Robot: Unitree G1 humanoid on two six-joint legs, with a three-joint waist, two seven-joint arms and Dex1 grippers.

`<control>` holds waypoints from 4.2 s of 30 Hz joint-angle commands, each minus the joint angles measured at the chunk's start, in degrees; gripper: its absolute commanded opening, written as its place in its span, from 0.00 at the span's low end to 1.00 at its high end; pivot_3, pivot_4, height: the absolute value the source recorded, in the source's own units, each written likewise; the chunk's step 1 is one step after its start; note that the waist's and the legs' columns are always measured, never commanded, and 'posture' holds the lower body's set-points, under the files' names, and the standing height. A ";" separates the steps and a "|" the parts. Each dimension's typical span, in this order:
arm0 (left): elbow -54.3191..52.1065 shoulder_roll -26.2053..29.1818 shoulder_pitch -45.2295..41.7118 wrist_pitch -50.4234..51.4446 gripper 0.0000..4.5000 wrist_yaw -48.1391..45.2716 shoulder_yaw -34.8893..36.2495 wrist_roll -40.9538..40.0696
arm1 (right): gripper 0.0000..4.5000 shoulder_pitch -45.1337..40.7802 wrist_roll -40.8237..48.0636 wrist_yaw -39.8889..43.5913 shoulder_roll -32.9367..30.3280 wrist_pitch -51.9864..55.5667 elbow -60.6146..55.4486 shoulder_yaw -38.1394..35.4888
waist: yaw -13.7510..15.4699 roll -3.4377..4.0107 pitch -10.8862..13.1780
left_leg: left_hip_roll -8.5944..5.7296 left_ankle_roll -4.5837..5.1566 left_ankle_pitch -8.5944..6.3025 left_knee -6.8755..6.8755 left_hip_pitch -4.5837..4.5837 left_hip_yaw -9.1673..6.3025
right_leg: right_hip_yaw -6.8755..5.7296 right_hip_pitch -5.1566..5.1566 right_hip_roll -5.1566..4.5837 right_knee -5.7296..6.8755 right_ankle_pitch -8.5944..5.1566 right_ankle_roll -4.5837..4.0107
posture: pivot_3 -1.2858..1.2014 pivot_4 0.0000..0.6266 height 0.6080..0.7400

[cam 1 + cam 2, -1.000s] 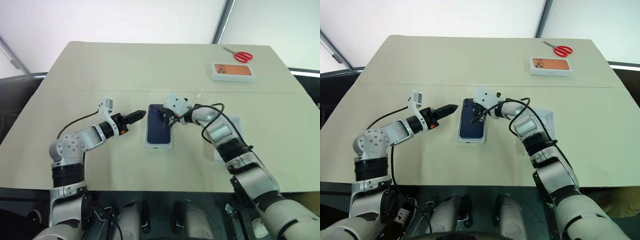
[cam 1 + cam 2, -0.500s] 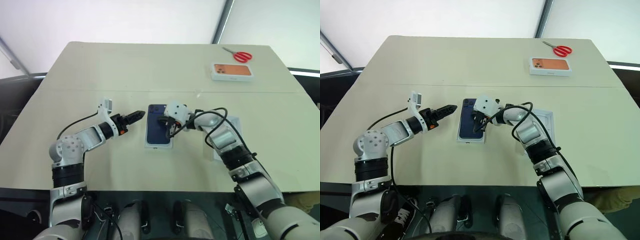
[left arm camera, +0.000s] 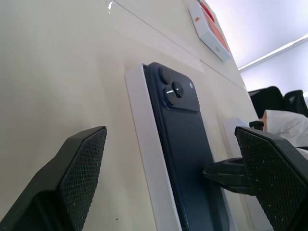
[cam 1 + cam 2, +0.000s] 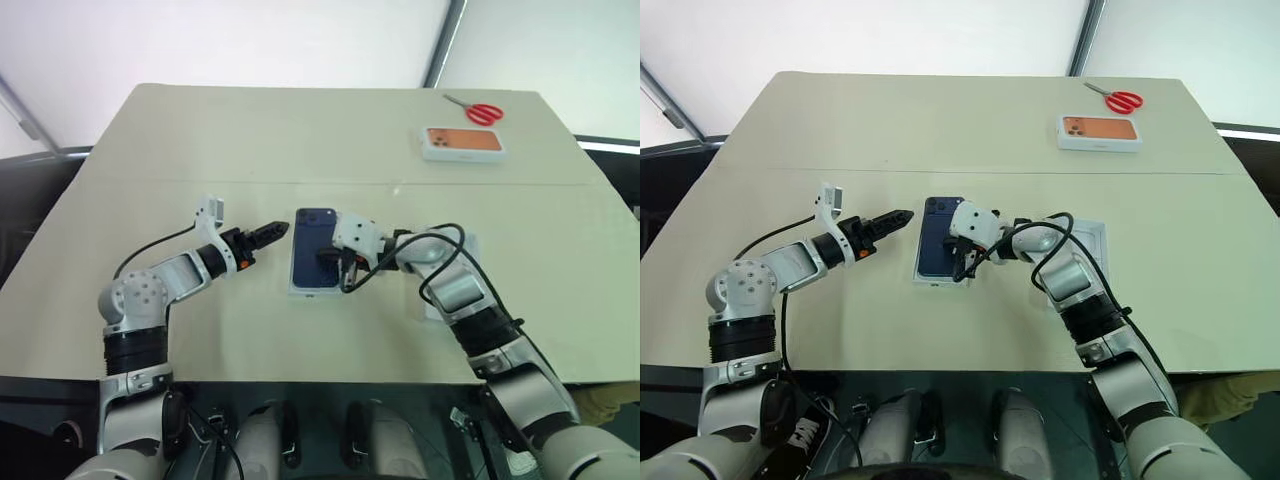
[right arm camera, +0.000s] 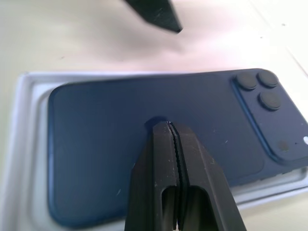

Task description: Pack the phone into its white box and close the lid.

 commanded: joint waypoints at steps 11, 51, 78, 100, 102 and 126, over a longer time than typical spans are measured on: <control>-2.27 -0.10 -0.42 0.34 1.00 0.28 0.82 -0.91 | 0.01 -16.30 -1.30 -8.79 3.86 -13.08 26.37 -3.82 | -0.12 0.01 0.04 | -0.02 0.15 0.09 -0.03 -0.05 0.02 | 0.00 -0.02 0.02 -0.04 0.00 0.00 | 0.52 0.24 0.98; -3.16 -1.34 0.03 -0.40 1.00 1.97 1.22 -1.01 | 0.01 -16.54 -3.73 -4.58 3.85 -15.71 28.50 -5.34 | -1.31 0.07 0.05 | 0.00 0.14 0.11 -0.07 0.00 0.01 | 0.02 0.01 0.04 -0.01 0.00 0.00 | 0.52 0.24 0.98; -2.51 -0.33 -0.02 -1.33 1.00 -0.51 -1.84 1.25 | 0.01 -2.37 3.45 7.22 -2.38 1.90 2.48 -1.48 | -0.75 0.04 0.00 | -0.02 -0.02 0.01 -0.08 0.09 0.00 | 0.02 0.10 0.00 -0.03 0.00 0.00 | 0.52 0.24 0.98; 6.67 3.40 -2.94 -6.65 0.01 -7.97 -16.48 17.95 | 0.00 3.14 3.59 4.40 -8.72 4.63 -2.56 -3.70 | 0.40 0.05 0.04 | -0.01 -0.02 0.01 -0.08 -0.03 0.01 | 0.01 -0.05 -0.03 -0.05 0.00 -0.02 | 0.52 0.24 0.98; 7.50 3.08 -3.29 -7.10 0.01 -10.31 -20.06 19.71 | 0.00 3.43 3.58 4.70 -8.84 4.47 -2.44 -3.42 | 0.42 0.07 0.03 | -0.02 -0.02 0.01 -0.08 -0.03 0.02 | 0.00 -0.05 -0.05 -0.05 0.00 -0.02 | 0.52 0.24 0.98; 27.99 -18.52 -19.01 -17.25 0.01 -22.28 -29.30 31.69 | 0.00 13.11 4.50 8.18 -26.47 6.36 -5.35 -10.47 | 3.63 0.10 0.01 | -0.59 0.66 -0.39 0.05 -0.09 -0.17 | -0.44 0.63 -0.73 -1.06 0.17 0.30 | 0.52 0.24 0.98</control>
